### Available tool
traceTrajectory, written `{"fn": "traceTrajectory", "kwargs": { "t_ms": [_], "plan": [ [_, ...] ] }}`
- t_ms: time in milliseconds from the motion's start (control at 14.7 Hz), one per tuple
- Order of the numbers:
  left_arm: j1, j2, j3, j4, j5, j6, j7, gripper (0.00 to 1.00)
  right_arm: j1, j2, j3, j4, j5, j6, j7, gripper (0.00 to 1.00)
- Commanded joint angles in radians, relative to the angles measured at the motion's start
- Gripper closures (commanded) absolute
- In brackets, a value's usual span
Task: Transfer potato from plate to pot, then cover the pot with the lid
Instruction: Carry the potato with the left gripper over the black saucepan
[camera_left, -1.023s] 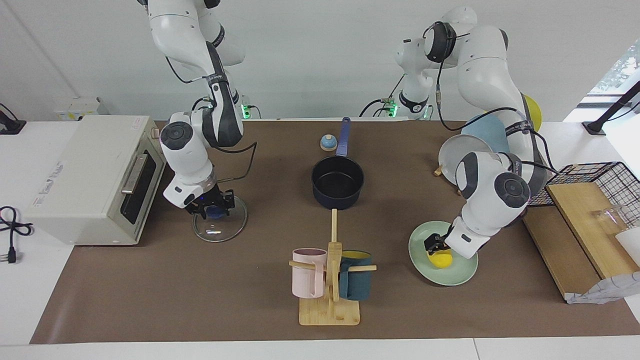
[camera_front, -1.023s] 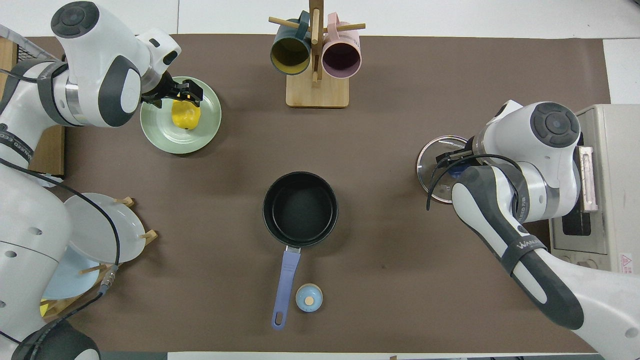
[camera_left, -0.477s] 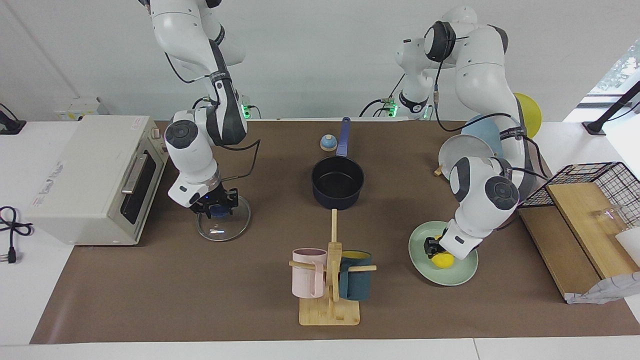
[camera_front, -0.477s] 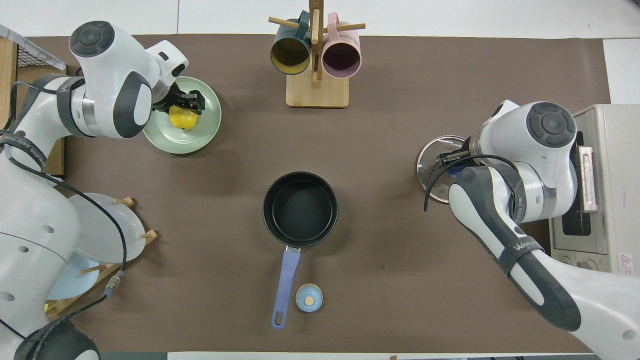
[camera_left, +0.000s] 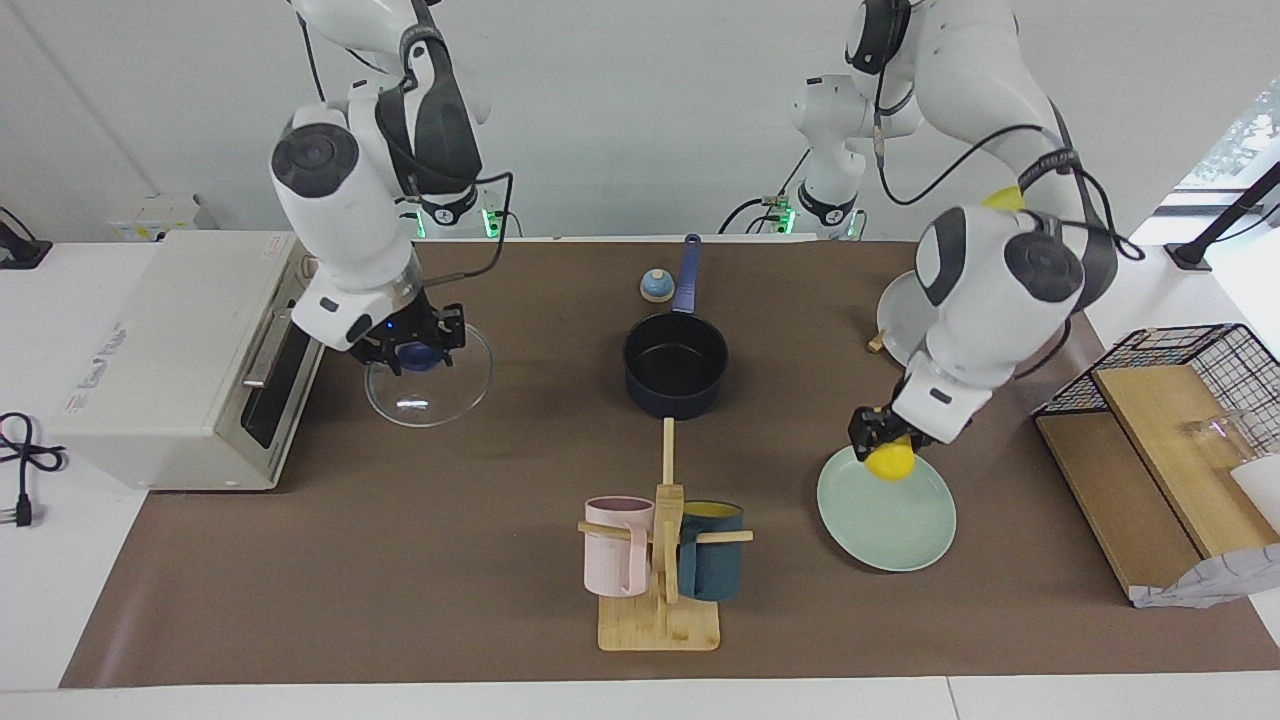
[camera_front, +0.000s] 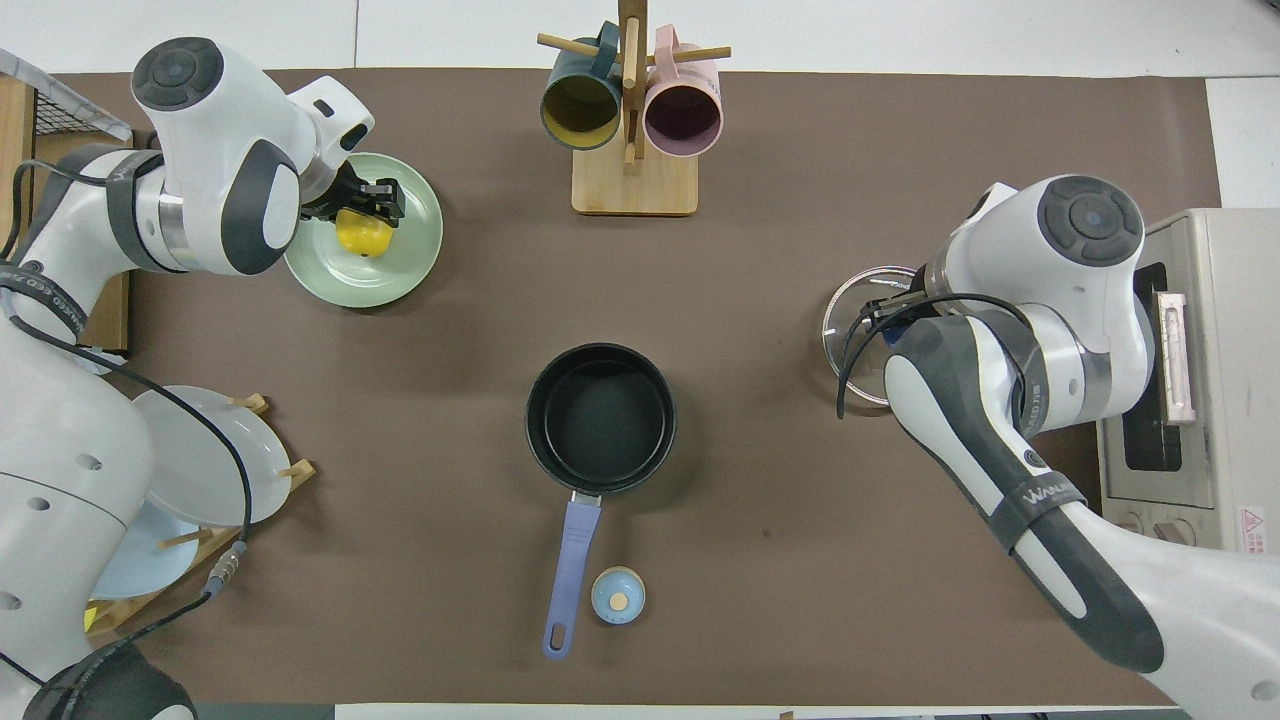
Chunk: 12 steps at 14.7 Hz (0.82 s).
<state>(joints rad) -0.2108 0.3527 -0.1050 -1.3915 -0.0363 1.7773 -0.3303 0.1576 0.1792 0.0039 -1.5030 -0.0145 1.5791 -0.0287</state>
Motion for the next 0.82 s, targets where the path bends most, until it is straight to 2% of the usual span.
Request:
{"fn": "traceTrajectory", "kwargs": {
  "t_ms": [0, 273, 477, 750],
  "plan": [
    [-0.148, -0.185, 0.016, -0.237, -0.022, 0.016, -0.189, 1.0, 0.002, -0.023, 0.004, 0.075, -0.001, -0.111, -0.028, 1.0],
    [-0.32, -0.313, 0.018, -0.556, -0.023, 0.304, -0.352, 1.0, -0.013, -0.037, 0.004, 0.052, 0.002, -0.119, -0.031, 1.0],
    [-0.413, -0.258, 0.019, -0.623, -0.023, 0.425, -0.438, 1.0, 0.002, -0.053, 0.011, -0.026, 0.016, -0.015, -0.027, 1.0],
    [-0.462, -0.221, 0.021, -0.714, -0.023, 0.562, -0.466, 1.0, 0.02, -0.027, 0.018, 0.001, 0.016, -0.001, -0.025, 1.0]
  ]
}}
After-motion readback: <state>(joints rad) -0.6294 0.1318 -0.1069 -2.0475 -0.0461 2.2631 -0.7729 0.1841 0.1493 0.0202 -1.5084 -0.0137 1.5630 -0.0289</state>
